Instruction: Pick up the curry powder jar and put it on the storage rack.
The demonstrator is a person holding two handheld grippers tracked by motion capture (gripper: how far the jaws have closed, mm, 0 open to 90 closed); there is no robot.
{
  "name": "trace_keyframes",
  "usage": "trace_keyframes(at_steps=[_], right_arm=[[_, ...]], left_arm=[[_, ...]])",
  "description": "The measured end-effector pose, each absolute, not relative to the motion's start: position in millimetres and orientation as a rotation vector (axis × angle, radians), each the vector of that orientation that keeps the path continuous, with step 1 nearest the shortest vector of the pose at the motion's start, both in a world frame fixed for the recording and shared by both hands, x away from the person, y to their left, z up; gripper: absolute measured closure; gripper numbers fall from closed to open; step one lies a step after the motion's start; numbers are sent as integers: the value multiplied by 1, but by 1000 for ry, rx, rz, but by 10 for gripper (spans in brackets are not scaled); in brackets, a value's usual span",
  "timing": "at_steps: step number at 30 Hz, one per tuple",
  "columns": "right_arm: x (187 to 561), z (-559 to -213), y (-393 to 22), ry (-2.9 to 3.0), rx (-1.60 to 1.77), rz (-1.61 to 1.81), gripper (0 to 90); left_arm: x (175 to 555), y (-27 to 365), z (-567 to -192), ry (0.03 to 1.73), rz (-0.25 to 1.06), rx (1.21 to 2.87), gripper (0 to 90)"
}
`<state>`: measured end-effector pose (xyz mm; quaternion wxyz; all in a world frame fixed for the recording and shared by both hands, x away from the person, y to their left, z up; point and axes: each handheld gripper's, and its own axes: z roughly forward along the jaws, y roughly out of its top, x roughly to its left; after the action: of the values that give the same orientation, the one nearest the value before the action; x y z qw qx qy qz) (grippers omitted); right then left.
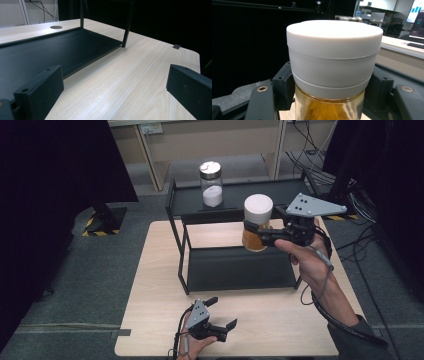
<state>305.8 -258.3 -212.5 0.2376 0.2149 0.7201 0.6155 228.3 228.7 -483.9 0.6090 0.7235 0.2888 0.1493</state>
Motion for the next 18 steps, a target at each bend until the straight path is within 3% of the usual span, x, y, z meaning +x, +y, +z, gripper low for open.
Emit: trace_keyframes(at_steps=[18], right_arm=[[328,-171,-241,1947,648,1663,356]], left_arm=[[229,231,-484,675,349,1666,5]])
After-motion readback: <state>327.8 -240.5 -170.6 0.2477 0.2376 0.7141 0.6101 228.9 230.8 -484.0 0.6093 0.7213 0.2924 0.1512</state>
